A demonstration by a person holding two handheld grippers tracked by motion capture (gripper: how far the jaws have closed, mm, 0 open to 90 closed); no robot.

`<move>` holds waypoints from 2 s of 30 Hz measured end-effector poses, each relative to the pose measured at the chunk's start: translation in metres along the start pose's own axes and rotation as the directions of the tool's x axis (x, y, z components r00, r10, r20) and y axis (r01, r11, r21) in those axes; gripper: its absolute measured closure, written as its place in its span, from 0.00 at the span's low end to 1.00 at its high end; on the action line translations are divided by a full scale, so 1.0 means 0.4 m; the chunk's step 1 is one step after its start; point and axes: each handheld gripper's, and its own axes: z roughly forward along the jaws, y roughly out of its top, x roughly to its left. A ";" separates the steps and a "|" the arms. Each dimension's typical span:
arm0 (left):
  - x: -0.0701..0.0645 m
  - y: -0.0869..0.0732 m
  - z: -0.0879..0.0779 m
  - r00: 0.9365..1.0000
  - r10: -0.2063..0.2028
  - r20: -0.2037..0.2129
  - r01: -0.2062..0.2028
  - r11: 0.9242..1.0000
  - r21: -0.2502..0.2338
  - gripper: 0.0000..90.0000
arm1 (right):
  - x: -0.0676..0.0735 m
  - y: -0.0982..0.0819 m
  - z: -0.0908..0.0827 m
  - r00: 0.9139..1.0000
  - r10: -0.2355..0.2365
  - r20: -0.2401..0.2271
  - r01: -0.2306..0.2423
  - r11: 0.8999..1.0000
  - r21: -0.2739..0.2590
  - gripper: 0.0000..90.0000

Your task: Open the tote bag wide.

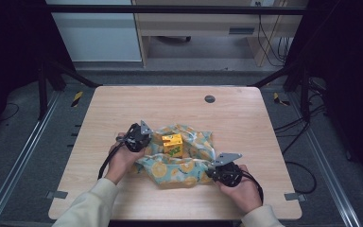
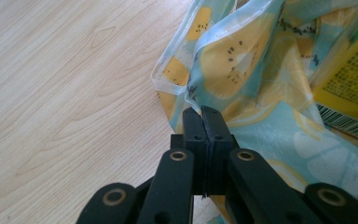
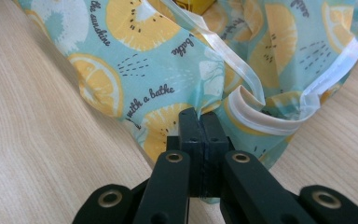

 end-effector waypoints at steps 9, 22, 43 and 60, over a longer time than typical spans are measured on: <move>-0.007 -0.030 0.016 1.000 -0.026 0.002 0.026 0.999 -0.018 1.00 | -0.008 -0.012 0.014 1.000 0.022 -0.021 -0.021 1.000 0.020 1.00; -0.004 -0.032 0.013 1.000 -0.021 -0.018 0.021 1.000 0.017 1.00 | -0.007 -0.023 0.011 0.998 0.043 -0.046 -0.042 0.999 0.032 1.00; -0.004 -0.043 0.022 0.998 -0.033 -0.048 0.036 0.997 0.069 1.00 | -0.008 -0.033 0.011 0.997 0.059 -0.053 -0.057 0.997 0.048 1.00; -0.013 -0.051 0.014 0.999 -0.015 -0.039 0.017 0.998 0.062 0.98 | -0.023 -0.042 0.008 0.993 0.099 -0.060 -0.098 0.995 0.020 0.98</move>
